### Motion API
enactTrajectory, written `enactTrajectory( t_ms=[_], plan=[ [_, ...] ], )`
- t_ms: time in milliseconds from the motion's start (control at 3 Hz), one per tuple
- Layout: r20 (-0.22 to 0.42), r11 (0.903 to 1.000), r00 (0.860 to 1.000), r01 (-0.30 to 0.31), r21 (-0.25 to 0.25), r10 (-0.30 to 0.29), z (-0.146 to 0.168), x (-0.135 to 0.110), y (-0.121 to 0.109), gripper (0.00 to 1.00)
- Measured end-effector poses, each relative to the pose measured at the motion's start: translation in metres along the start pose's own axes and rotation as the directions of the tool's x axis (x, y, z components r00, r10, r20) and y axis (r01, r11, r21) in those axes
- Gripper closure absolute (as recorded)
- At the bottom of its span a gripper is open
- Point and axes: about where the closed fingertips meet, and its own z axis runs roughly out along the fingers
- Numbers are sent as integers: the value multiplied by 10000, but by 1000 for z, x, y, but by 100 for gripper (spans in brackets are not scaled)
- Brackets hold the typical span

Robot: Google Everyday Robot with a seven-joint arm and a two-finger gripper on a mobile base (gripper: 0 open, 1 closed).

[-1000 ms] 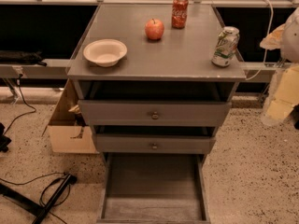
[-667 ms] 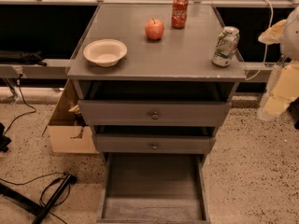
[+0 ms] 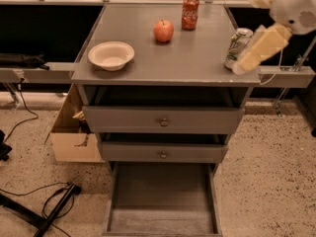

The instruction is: Place apple into bottom drawer

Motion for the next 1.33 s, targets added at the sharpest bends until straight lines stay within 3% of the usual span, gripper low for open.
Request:
enactTrajectory(
  t_ms=[333, 667, 1000, 1333],
  plan=[
    [1456, 9966, 9874, -698, 444, 627, 31, -50, -43, 0],
    [1870, 9795, 9675, -1869, 757, 1702, 86, -84, -83, 0],
    [1649, 9424, 9440, -3082, 1299, 2859, 150, -106, -132, 0],
    [1645, 9428, 9444, -3070, 1302, 2848, 150, -106, -132, 0]
  ],
)
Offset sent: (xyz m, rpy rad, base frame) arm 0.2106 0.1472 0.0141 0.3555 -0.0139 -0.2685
